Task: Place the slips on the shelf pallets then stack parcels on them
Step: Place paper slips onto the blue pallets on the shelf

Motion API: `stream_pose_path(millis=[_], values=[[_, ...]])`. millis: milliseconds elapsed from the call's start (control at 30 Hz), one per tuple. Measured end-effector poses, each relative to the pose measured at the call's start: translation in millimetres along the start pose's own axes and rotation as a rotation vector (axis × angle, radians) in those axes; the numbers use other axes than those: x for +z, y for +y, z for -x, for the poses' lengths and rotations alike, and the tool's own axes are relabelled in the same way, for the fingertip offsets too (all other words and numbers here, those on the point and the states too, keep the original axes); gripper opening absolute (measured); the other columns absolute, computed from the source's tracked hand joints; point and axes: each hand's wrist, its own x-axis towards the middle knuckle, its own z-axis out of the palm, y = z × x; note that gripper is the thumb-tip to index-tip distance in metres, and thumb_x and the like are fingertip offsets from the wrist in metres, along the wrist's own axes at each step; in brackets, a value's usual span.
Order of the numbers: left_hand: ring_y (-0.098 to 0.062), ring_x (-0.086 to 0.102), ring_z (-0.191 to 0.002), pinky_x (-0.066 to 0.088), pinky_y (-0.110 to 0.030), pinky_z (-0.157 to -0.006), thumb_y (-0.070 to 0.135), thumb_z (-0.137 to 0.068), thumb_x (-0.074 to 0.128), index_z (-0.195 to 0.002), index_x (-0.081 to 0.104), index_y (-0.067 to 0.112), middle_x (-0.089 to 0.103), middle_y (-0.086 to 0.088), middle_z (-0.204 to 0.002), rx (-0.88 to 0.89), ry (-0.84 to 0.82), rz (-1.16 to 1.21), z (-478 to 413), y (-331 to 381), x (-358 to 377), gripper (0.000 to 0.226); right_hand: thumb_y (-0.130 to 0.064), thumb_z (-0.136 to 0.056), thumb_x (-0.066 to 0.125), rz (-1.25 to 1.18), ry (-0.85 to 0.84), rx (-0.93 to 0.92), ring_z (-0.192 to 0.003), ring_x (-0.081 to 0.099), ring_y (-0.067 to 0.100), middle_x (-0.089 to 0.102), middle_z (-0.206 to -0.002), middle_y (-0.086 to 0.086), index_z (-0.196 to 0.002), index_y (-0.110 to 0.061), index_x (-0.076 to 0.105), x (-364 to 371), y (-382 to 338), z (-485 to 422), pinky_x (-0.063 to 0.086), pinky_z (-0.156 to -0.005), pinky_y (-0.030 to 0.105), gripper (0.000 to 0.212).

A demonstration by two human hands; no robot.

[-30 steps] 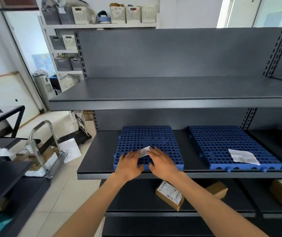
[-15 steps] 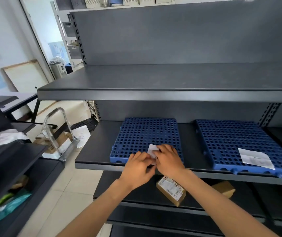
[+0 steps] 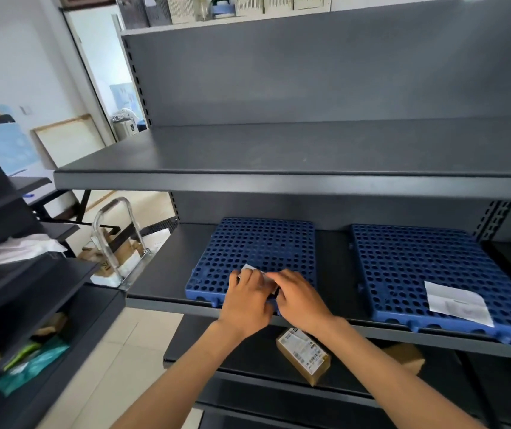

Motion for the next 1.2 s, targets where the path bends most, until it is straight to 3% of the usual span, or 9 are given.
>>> stream_pose_path(millis=[167, 300, 400, 600, 700, 867, 1000, 1133, 1200], values=[[-0.021, 0.034, -0.137, 0.006, -0.051, -0.119, 0.038, -0.081, 0.053, -0.131, 0.047, 0.019, 0.047, 0.001, -0.138, -0.088, -0.063, 0.212, 5.0, -14.0, 5.0, 0.053, -0.016, -0.093, 0.048, 0.108, -0.004, 0.031, -0.131, 0.038, 0.019, 0.046, -0.143, -0.001, -0.148, -0.024, 0.032, 6.8, 1.9, 1.8, 0.035, -0.108, 0.037, 0.058], [-0.021, 0.05, -0.12, 0.023, -0.047, -0.109, 0.044, -0.081, 0.051, -0.122, 0.057, 0.021, 0.059, 0.006, -0.124, -0.049, 0.031, 0.137, 13.8, -36.3, 3.2, 0.047, -0.02, -0.095, 0.046, 0.186, -0.042, -0.001, -0.134, 0.033, 0.017, 0.043, -0.145, -0.004, -0.141, -0.022, 0.046, 9.5, 4.8, 3.6, 0.03, -0.11, 0.037, 0.046], [-0.024, 0.052, -0.122, 0.025, -0.051, -0.109, 0.042, -0.081, 0.053, -0.123, 0.061, 0.025, 0.06, 0.006, -0.129, -0.015, 0.095, 0.142, 24.5, -51.1, 7.9, 0.046, -0.02, -0.096, 0.045, 0.226, -0.033, 0.01, -0.138, 0.029, 0.019, 0.038, -0.148, -0.003, -0.141, -0.02, 0.046, 16.5, 3.3, 7.3, 0.024, -0.114, 0.037, 0.045], [-0.025, 0.018, -0.148, -0.004, -0.054, -0.117, 0.042, -0.086, 0.05, -0.147, 0.036, 0.034, 0.03, 0.0, -0.157, 0.01, -0.038, 0.15, 36.9, -64.3, 7.5, 0.064, -0.019, -0.095, 0.046, 0.254, -0.01, 0.078, -0.146, 0.015, 0.019, 0.024, -0.158, -0.004, -0.148, -0.023, 0.033, 26.3, -13.2, 12.9, 0.006, -0.119, 0.038, 0.054], [-0.025, -0.002, -0.152, -0.013, -0.051, -0.118, 0.038, -0.089, 0.049, -0.153, 0.026, 0.032, 0.013, -0.004, -0.164, 0.083, 0.0, 0.184, 35.0, -60.3, 5.8, 0.068, -0.017, -0.094, 0.047, 0.193, 0.06, 0.077, -0.148, 0.01, 0.018, 0.02, -0.16, -0.001, -0.15, -0.022, 0.03, 27.5, -20.8, 30.0, 0.001, -0.12, 0.038, 0.058], [-0.031, 0.028, -0.146, 0.012, -0.057, -0.119, 0.02, -0.089, 0.061, -0.138, 0.054, 0.016, 0.045, -0.011, -0.149, 0.295, 0.198, 0.343, 6.0, 10.3, -0.1, 0.05, -0.013, -0.088, 0.052, 0.243, 0.232, 0.144, -0.146, 0.02, 0.026, 0.035, -0.153, 0.006, -0.142, -0.016, 0.045, 4.0, -5.7, 84.4, 0.015, -0.119, 0.046, 0.055], [-0.022, 0.019, -0.149, 0.005, -0.042, -0.123, 0.022, -0.094, 0.052, -0.148, 0.04, 0.015, 0.034, -0.005, -0.157, 0.382, 0.069, 0.473, -16.1, 91.5, 4.2, 0.055, -0.009, -0.084, 0.058, 0.286, 0.325, 0.248, -0.142, 0.03, 0.03, 0.044, -0.147, 0.009, -0.135, -0.012, 0.052, -40.7, 32.3, 130.6, 0.023, -0.116, 0.05, 0.052], [-0.02, 0.021, -0.148, 0.014, -0.041, -0.122, 0.024, -0.095, 0.052, -0.151, 0.031, 0.015, 0.032, -0.004, -0.158, 0.518, 0.001, 0.499, -45.7, 161.2, 11.7, 0.061, -0.004, -0.082, 0.064, 0.335, 0.416, 0.383, -0.137, 0.038, 0.035, 0.049, -0.14, 0.015, -0.131, -0.009, 0.055, -86.2, 86.3, 166.7, 0.029, -0.113, 0.05, 0.051], [-0.018, 0.024, -0.147, 0.02, -0.037, -0.121, 0.026, -0.096, 0.053, -0.152, 0.029, 0.017, 0.032, -0.003, -0.158, 0.523, -0.024, 0.532, -65.6, 191.1, 13.1, 0.062, -0.006, -0.082, 0.064, 0.353, 0.401, 0.432, -0.14, 0.033, 0.035, 0.046, -0.144, 0.015, -0.133, -0.01, 0.052, -105.8, 115.5, 179.0, 0.027, -0.115, 0.05, 0.053]])
